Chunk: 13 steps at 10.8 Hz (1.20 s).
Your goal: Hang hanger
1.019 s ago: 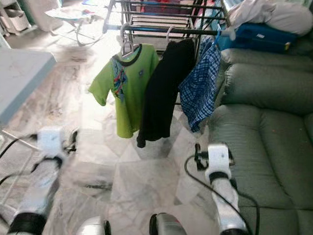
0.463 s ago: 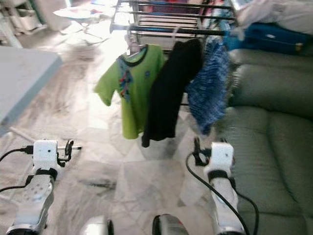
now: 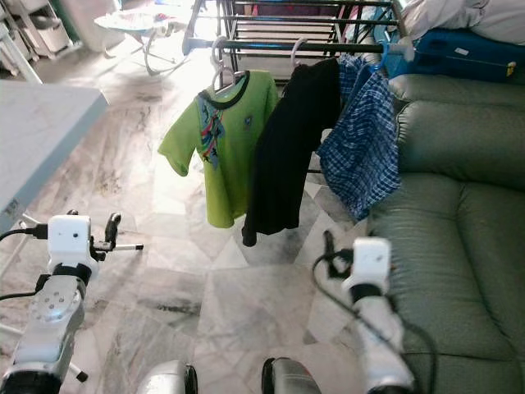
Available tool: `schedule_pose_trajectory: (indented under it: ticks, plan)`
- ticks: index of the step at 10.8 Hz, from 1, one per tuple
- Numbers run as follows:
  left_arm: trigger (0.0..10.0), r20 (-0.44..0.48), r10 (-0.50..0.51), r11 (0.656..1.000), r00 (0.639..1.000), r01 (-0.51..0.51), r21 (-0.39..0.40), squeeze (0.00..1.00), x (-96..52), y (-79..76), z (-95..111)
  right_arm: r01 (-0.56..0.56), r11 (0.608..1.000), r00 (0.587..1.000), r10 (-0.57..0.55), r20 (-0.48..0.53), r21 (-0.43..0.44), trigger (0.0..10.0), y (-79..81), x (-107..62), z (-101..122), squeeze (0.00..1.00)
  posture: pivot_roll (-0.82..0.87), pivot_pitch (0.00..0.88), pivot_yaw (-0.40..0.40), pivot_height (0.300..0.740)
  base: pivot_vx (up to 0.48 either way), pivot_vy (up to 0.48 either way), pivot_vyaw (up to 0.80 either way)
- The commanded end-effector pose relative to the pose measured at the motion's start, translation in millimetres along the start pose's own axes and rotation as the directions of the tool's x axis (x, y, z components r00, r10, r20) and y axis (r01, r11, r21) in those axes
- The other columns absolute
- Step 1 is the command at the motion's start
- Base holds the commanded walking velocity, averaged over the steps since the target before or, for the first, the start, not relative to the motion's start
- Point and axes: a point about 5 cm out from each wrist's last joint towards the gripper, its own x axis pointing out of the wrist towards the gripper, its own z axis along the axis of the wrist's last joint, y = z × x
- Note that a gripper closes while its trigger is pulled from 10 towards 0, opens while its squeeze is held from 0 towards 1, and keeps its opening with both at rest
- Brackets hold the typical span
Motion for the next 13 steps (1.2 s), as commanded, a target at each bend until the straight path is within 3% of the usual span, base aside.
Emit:
schedule_pose_trajectory:
  ticks: [1,3,4,6,7,10,11,13]
  plan:
    - [10.0,-0.028,-0.016,1.0,0.999,0.017,0.009,0.0,-5.7,1.9,-5,0.003,1.0,1.0,-0.003,-0.015,0.021,10.0,-1.2,0.2,-2,0.0,0.02,0.146,0.012,0.74,0.0,0.48,0.0]
    - [10.0,-0.054,-0.034,0.999,0.998,0.034,-0.014,0.0,-14.0,-2.0,-11,0.015,0.999,1.0,-0.014,-0.024,0.044,10.0,-2.1,-2.4,-3,0.0,0.02,0.161,0.011,0.74,0.0,0.48,0.0]
    - [10.0,-0.044,-0.117,0.993,0.992,0.116,-0.018,0.0,-15.8,-8.7,-9,0.01,0.999,0.998,-0.008,-0.057,0.04,10.0,2.2,-6.9,-12,0.0,0.03,0.154,0.008,0.74,0.0,0.48,0.0]
    - [10.0,-0.011,-0.125,0.992,0.992,0.125,-0.015,0.0,-10.7,-6.3,-2,-0.015,0.999,0.999,0.016,-0.047,0.029,10.0,9.9,-7.9,-10,0.0,0.02,0.165,0.008,0.74,0.0,0.48,0.0]
    - [10.0,0.049,-0.132,0.991,0.99,0.132,0.012,0.0,-8.3,-6.8,5,0.001,0.999,0.999,0.001,-0.043,0.033,10.0,7.2,-6.7,-8,0.0,0.02,0.165,0.008,0.74,0.0,0.461,0.0]
    - [10.0,0.189,-0.125,0.992,0.974,0.122,0.029,0.0,6.8,-12.3,43,0.002,1.0,0.999,-0.001,-0.036,0.009,10.0,2.8,-5.1,-5,0.0,0.02,0.169,-0.027,0.74,0.0,0.0,0.0]
    - [10.0,0.198,-0.111,0.992,0.974,0.12,-0.031,0.0,9.1,-14.1,46,-0.002,1.0,0.999,0.002,-0.035,0.008,10.0,3.6,-4.8,-3,0.0,0.02,0.173,-0.041,0.74,0.0,0.0,0.0]
    - [10.0,0.194,-0.126,0.988,0.973,0.142,-0.068,0.0,7.7,-11.6,42,-0.034,0.999,0.999,0.034,-0.019,0.004,10.0,11.9,-4.0,1,0.0,0.02,0.177,-0.042,0.74,0.0,0.0,0.0]
